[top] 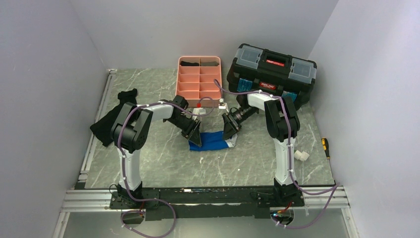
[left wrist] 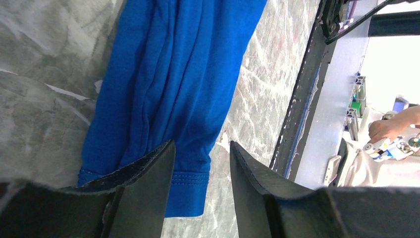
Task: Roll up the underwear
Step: Fold the underwear at the center of the board.
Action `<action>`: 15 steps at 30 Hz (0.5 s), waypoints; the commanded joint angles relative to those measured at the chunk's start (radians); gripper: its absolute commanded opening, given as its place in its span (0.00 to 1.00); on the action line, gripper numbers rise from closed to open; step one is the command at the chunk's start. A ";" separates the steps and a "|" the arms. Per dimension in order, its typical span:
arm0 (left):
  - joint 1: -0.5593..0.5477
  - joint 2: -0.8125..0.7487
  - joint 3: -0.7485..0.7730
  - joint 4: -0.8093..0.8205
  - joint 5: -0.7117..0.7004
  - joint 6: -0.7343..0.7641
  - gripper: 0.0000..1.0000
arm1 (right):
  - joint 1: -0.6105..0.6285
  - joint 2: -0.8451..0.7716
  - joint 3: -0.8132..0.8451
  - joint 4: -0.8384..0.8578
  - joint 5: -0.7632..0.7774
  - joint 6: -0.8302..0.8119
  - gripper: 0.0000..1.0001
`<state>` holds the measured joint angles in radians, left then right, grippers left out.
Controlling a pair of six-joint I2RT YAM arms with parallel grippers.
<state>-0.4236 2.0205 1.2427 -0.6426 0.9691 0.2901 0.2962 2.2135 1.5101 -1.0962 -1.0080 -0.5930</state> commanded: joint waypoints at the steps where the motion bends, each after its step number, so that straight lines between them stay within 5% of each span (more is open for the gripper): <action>1: 0.017 0.042 0.011 -0.002 -0.092 -0.009 0.51 | -0.009 -0.039 0.027 0.060 0.126 0.000 0.56; 15: 0.017 0.038 0.011 0.001 -0.084 -0.011 0.51 | -0.030 -0.131 0.128 -0.069 0.091 -0.056 0.59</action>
<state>-0.4194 2.0319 1.2507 -0.6441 0.9726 0.2634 0.2749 2.1647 1.5806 -1.1076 -0.9119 -0.5930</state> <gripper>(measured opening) 0.507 0.590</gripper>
